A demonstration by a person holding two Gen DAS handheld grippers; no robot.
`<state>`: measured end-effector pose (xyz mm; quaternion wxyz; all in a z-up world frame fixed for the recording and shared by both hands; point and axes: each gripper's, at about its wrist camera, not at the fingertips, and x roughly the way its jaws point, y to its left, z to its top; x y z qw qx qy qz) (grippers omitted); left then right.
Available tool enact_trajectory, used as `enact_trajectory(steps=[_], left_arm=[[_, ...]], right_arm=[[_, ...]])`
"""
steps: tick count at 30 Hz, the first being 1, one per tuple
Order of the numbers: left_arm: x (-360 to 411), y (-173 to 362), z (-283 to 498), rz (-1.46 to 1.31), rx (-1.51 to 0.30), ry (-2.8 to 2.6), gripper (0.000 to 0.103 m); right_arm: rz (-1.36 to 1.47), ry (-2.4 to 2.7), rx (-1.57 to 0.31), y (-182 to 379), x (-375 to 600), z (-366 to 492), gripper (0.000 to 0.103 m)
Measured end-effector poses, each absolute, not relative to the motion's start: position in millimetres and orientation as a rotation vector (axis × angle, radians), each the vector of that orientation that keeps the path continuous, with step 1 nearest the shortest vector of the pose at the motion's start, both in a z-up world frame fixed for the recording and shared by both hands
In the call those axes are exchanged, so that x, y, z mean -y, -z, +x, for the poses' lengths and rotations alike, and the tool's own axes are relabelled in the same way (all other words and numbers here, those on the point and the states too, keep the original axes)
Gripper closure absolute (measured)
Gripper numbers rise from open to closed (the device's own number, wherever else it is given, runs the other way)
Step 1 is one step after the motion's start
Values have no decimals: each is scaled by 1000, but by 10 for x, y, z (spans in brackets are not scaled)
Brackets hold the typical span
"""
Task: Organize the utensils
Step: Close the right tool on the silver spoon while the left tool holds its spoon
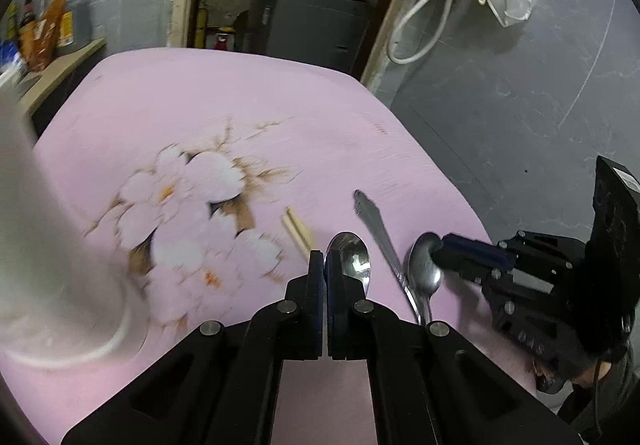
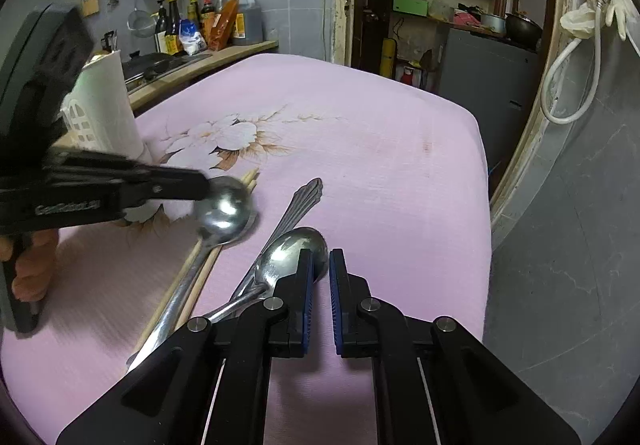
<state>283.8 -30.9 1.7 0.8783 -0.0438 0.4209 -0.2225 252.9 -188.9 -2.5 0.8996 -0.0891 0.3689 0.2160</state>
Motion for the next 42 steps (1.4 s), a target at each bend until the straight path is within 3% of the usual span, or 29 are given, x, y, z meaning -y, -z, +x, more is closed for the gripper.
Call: enact_trajectory(steps=[3, 5, 7, 16, 19, 31, 42], left_arm=[[218, -9, 2727, -99, -875, 444, 103], [166, -13, 2663, -111, -875, 438, 103], [116, -17, 2609, -121, -878, 423, 103], [-202, -25, 2431, -160, -909, 333, 103], [-275, -9, 2435, -193, -928, 344, 103], [-418, 41, 2578, -250, -969, 426, 98], [-451, 26, 2557, -261, -942, 462, 102]], right_arm=[[-110, -454, -786, 16, 1958, 2564, 95], [-62, -450, -797, 8, 2001, 2574, 88], [-31, -449, -794, -16, 2007, 2550, 69], [-62, -363, -827, 19, 1727, 2504, 65], [-39, -352, -838, 57, 1676, 2523, 49], [30, -259, -824, 86, 1680, 2489, 49], [-17, -159, -835, 92, 1534, 2464, 53]])
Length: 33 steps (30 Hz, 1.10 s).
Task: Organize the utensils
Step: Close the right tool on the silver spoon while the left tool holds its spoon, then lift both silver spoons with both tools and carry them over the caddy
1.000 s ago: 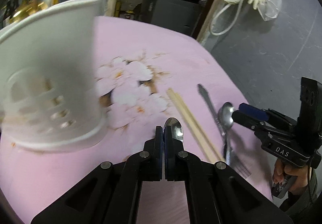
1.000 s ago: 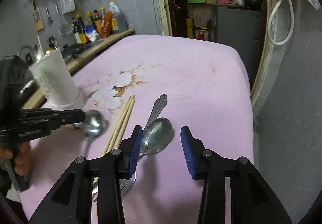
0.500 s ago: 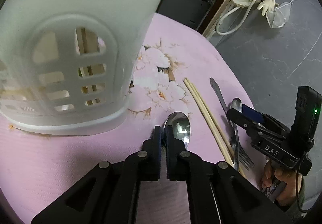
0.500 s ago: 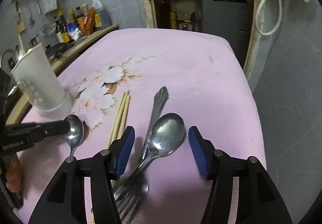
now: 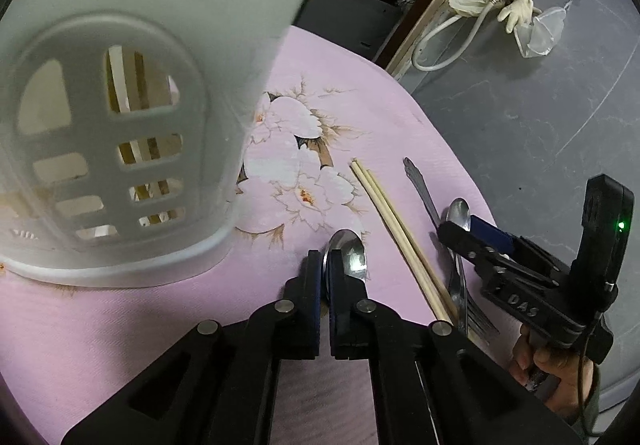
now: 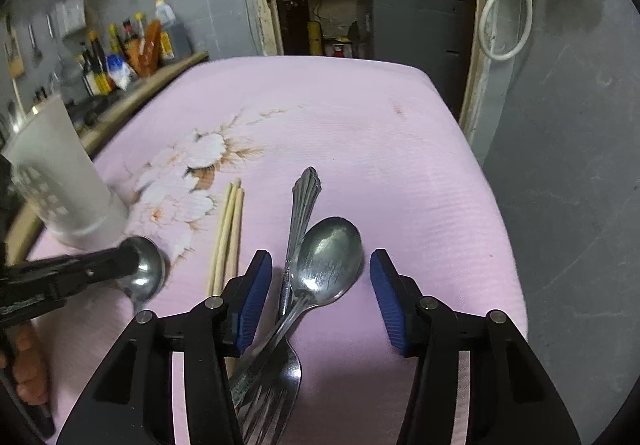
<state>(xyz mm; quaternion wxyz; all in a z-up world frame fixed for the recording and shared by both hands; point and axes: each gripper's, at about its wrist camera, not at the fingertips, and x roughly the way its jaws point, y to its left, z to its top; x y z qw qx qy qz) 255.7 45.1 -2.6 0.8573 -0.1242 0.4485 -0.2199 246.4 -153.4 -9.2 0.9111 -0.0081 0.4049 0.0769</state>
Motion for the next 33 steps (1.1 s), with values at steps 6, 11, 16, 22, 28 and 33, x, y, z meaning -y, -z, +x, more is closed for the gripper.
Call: enact_trajectory(steps=[6, 11, 16, 22, 28, 33], left_arm=[[-507, 16, 2525, -294, -941, 469, 102], [-500, -19, 2498, -300, -931, 468, 102], [-567, -66, 2441, -319, -886, 475, 102], [-591, -135, 2357, -307, -811, 485, 102], [-607, -188, 2293, -306, -741, 461, 102], [-572, -301, 2171, -256, -651, 387, 102]], right_arm=[[-97, -102, -839, 114, 1437, 2473, 60], [-110, -94, -835, 114, 1435, 2455, 62], [-96, -101, -816, 82, 1455, 2433, 68], [-71, -122, -712, -54, 1483, 2277, 68], [-135, -141, -530, -237, 1342, 1999, 68], [-195, -157, -379, -347, 1218, 1762, 68]])
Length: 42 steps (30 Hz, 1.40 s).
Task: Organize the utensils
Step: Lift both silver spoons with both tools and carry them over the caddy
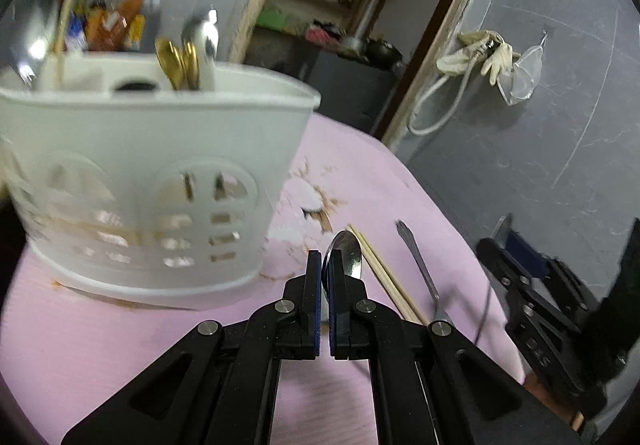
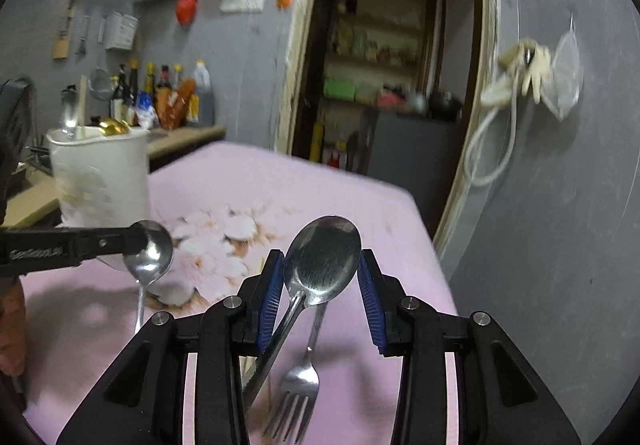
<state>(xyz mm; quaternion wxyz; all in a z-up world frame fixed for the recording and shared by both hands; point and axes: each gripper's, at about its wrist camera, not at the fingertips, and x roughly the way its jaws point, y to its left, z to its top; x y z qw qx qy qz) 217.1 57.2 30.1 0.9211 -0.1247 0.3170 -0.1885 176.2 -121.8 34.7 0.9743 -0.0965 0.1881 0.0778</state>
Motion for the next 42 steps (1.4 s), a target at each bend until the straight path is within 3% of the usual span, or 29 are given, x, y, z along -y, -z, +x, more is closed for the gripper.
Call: enact_trajectory(steps=[16, 29, 42], left_arm=[[-409, -478, 1635, -101, -364, 166, 102], [-703, -646, 1316, -57, -222, 62, 102], [-1297, -1207, 1302, -26, -99, -101, 102]], right_arm=[[-228, -186, -184, -447, 1161, 1413, 68], [-301, -217, -23, -527, 983, 1203, 68], [-276, -353, 214, -1144, 528, 1343, 68]])
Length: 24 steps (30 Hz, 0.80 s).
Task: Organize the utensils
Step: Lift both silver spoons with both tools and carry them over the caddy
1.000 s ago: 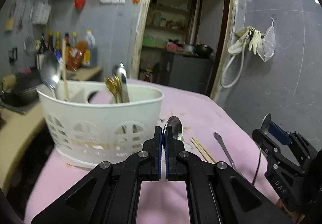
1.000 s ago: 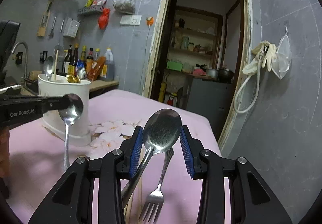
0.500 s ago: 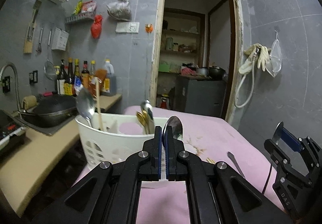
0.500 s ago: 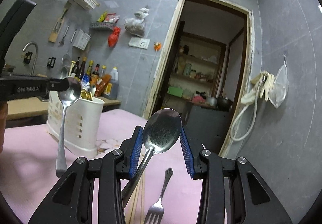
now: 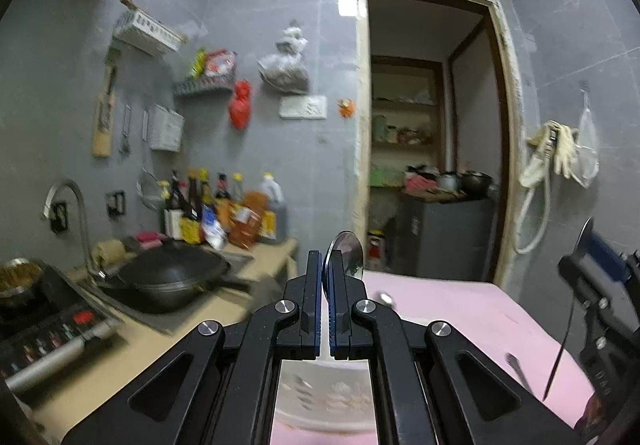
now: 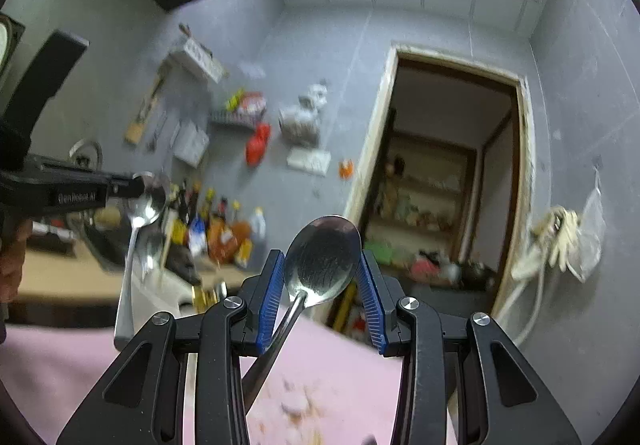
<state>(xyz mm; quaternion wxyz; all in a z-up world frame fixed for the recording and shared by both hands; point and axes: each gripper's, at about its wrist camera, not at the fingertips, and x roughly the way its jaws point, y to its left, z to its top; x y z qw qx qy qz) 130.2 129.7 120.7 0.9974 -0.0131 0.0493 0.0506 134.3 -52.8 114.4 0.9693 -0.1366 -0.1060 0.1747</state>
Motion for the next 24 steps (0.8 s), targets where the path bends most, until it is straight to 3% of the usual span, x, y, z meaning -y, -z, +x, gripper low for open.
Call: enact_trajectory(steps=[10, 24], left_arm=[[-1809, -1408, 1628, -19, -69, -266, 102], [-1914, -1042, 2060, 49, -74, -372, 102]], right_arm=[[-98, -439, 328, -1450, 214, 1795, 68], [-86, -406, 269, -1117, -51, 2217, 68]])
